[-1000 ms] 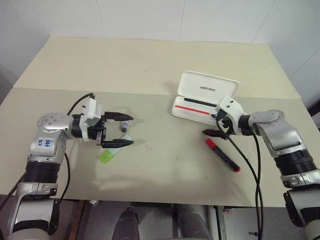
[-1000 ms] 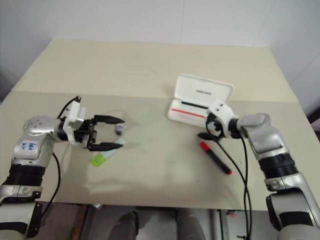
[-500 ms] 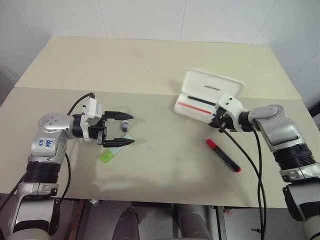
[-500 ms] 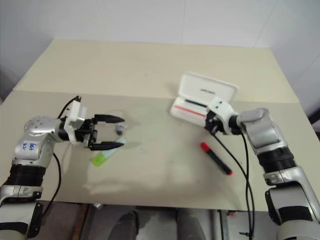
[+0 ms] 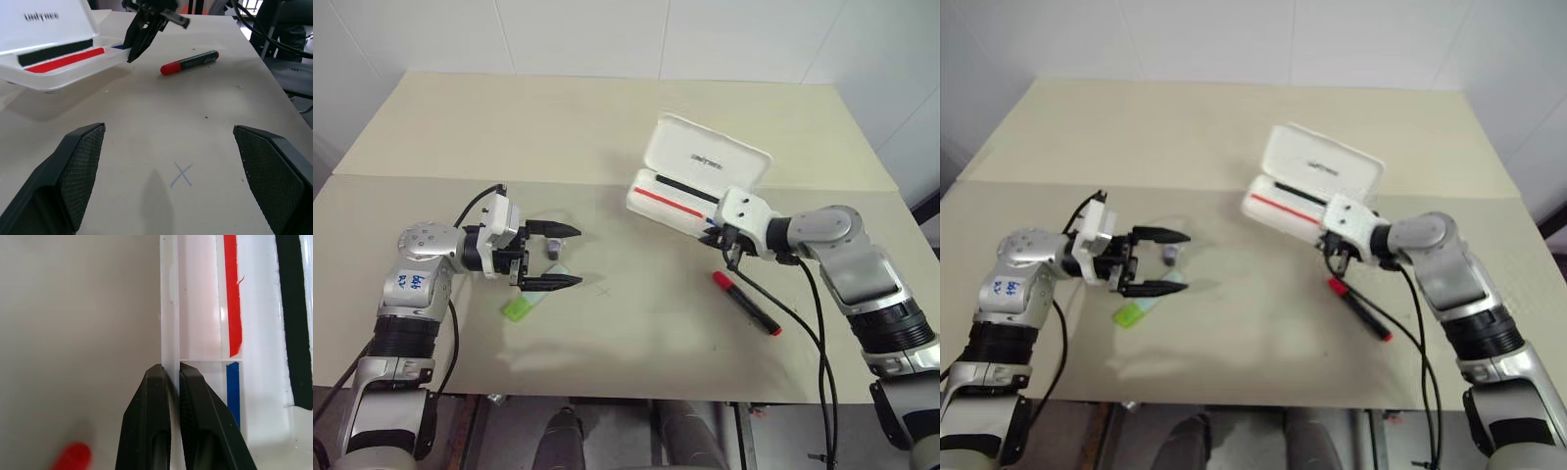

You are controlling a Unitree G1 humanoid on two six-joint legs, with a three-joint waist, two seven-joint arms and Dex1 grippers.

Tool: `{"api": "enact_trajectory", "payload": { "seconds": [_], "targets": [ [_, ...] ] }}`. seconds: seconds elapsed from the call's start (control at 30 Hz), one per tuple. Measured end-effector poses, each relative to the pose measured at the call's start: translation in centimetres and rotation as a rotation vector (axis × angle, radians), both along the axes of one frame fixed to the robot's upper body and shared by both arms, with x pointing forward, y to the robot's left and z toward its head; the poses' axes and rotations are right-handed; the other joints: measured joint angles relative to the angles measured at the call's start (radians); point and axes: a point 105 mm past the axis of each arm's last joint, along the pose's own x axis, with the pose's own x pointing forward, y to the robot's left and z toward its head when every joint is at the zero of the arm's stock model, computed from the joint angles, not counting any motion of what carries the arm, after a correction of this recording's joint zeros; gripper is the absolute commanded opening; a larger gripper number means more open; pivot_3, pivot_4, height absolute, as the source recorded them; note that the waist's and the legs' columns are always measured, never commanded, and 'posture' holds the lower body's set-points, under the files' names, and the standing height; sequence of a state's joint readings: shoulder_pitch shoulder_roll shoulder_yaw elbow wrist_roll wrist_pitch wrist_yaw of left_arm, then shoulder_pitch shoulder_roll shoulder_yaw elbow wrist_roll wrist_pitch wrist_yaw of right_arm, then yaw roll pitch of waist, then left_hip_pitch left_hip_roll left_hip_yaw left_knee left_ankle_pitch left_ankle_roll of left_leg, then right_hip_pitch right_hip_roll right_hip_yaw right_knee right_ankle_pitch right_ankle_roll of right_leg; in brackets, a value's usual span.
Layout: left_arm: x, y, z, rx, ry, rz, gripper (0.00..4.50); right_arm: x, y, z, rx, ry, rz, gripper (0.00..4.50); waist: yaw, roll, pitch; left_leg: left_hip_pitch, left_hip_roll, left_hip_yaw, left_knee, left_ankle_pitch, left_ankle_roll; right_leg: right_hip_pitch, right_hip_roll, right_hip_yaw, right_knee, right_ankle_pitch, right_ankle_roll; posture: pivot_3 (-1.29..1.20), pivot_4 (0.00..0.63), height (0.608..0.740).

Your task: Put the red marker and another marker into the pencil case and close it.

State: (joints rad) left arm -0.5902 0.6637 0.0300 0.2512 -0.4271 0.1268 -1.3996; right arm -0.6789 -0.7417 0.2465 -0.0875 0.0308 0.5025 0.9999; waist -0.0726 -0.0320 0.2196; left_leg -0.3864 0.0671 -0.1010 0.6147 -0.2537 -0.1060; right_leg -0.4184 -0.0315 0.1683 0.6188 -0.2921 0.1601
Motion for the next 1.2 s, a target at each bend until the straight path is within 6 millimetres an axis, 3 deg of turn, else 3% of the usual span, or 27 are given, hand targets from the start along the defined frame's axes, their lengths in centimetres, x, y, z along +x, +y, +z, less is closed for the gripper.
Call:
{"api": "enact_trajectory", "payload": {
  "seconds": [0.17, 0.5, 0.83, 1.2],
  "targets": [
    [-0.4, 0.1, 0.8, -0.064, -0.028, -0.04, 4.5, -2.6, 2.7, -0.9, -0.045, 0.022, 0.108, 0.0, 0.0, 0.0, 0.0, 0.0, 0.0, 0.0, 0.0, 0.0, 0.0, 0.0, 0.0, 0.0, 0.0, 0.0, 0.0, 0.0, 0.15, 0.74],
    [-0.5, 2.1, 0.4, -0.043, 0.013, -0.028, 4.5, -6.4, 5.8, -4.4, -0.16, 0.143, 0.175, 0.0, 0.0, 0.0, 0.0, 0.0, 0.0, 0.0, 0.0, 0.0, 0.0, -0.001, 0.0, 0.0, 0.001, -0.001, -0.001, 0.0, 0.15, 0.74],
    [-1.0, 4.3, -0.1, -0.008, 0.052, 0.039, 4.5, -8.0, 6.9, -4.8, -0.213, 0.134, 0.198, 0.0, -0.002, 0.0, 0.0, 0.0, 0.0, 0.0, 0.0, 0.0, 0.0, -0.001, 0.0, 0.0, 0.001, -0.002, -0.002, 0.0, 0.15, 0.74],
    [-1.7, 5.2, -0.9, -0.037, 0.085, 0.064, 4.5, -8.4, 5.2, -5.1, -0.269, 0.125, 0.184, 0.0, 0.012, -0.001, 0.0, 0.0, 0.0, 0.0, 0.0, 0.0, 0.0, -0.001, 0.0, 0.0, 0.001, -0.003, -0.005, 0.0, 0.15, 0.74]
  ]
}}
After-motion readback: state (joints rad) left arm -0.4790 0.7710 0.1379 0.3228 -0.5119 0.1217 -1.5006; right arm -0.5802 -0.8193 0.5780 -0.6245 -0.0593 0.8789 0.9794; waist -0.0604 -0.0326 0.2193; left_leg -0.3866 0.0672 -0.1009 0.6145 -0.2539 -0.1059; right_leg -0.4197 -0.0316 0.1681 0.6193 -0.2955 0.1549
